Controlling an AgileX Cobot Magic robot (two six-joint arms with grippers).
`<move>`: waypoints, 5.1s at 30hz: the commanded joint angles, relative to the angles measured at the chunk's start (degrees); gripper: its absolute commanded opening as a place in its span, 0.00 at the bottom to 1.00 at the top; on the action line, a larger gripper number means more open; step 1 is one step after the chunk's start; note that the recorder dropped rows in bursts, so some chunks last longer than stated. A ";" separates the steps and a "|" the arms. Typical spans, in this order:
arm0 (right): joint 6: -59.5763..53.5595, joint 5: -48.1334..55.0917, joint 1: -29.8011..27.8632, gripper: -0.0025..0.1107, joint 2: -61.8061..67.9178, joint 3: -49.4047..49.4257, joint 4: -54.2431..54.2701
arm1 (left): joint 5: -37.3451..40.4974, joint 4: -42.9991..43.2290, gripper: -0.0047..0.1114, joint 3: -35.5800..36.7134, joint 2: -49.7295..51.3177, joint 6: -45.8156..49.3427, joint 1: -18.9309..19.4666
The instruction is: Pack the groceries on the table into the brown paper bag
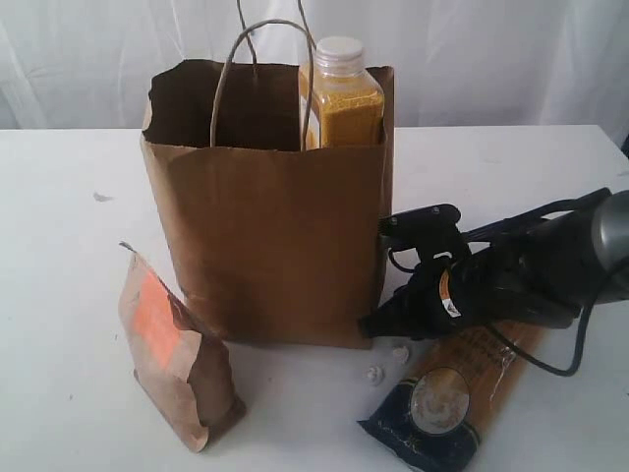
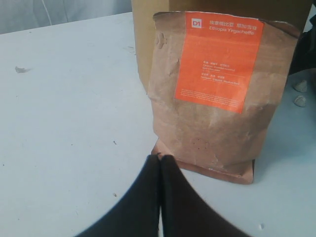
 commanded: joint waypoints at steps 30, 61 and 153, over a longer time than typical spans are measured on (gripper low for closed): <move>-34.27 21.91 -0.36 0.02 -33.55 -0.16 32.21 | -0.11 -0.20 0.04 0.20 -0.25 0.18 0.16; -69.56 38.38 8.33 0.02 -22.75 -46.98 67.55 | -0.11 -0.20 0.04 0.20 -0.25 0.18 0.16; -24.75 29.67 10.58 0.45 -27.52 1.68 10.77 | -0.11 -0.20 0.04 0.20 -0.25 0.18 0.16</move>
